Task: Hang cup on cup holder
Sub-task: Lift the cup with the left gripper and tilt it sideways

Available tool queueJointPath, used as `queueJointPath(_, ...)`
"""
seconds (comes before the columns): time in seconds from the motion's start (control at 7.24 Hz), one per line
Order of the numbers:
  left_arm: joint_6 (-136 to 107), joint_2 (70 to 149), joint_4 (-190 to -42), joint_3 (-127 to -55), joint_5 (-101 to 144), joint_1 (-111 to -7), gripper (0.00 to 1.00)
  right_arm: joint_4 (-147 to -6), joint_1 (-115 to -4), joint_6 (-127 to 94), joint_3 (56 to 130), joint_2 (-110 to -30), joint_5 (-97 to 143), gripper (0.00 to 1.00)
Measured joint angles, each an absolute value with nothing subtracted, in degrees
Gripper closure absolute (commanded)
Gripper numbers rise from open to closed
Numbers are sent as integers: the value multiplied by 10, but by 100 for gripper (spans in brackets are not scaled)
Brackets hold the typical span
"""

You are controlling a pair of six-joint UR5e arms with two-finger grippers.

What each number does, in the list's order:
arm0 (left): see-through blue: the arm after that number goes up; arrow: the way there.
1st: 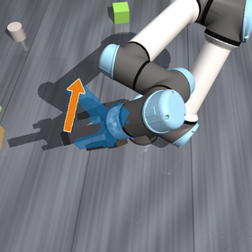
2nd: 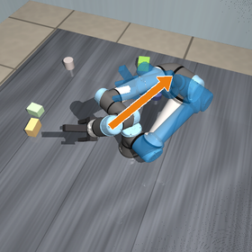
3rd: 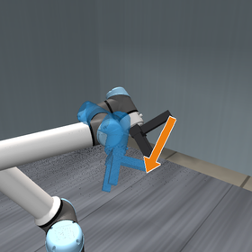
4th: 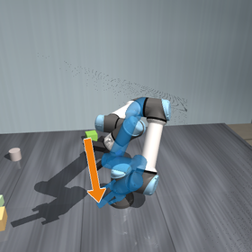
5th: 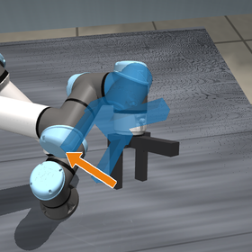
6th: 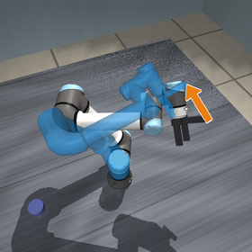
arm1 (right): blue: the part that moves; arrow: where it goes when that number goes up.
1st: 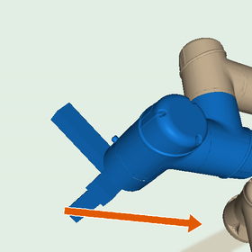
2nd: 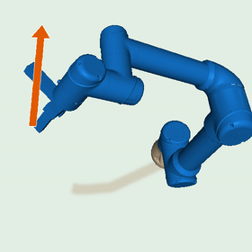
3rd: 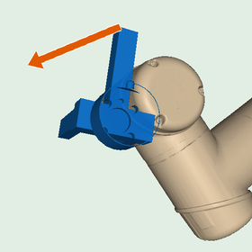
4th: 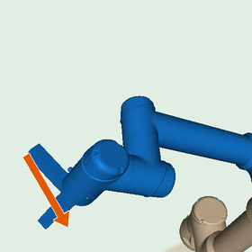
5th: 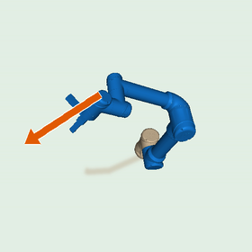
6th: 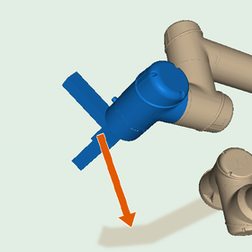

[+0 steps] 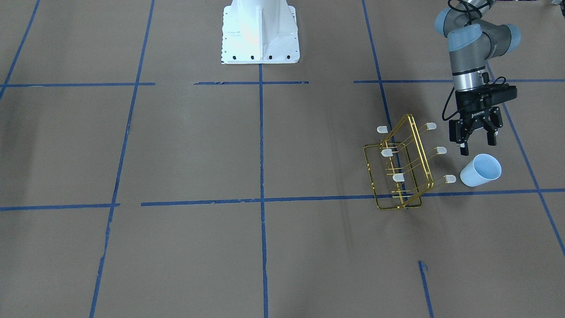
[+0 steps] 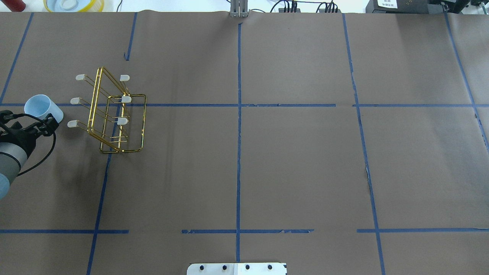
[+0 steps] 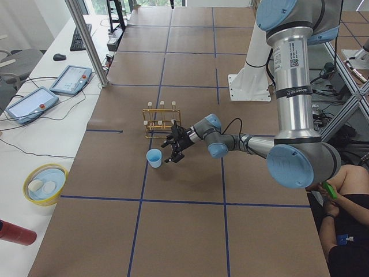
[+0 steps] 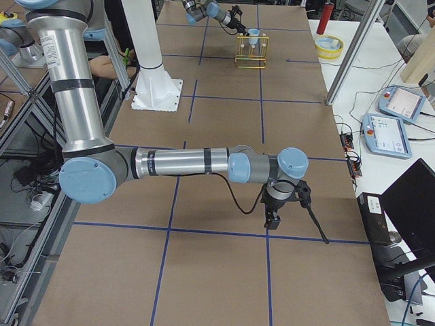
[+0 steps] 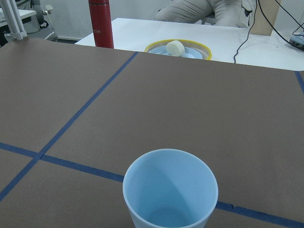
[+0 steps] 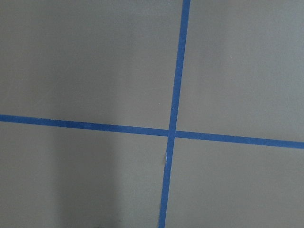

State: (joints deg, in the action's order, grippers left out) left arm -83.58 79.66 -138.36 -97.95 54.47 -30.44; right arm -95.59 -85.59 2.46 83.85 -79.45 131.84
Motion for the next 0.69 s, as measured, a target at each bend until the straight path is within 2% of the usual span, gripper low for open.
queueJointPath(0.69,-842,851,-1399,-903,475,-301,0,-956,-856,25,838,-795,1318,0)
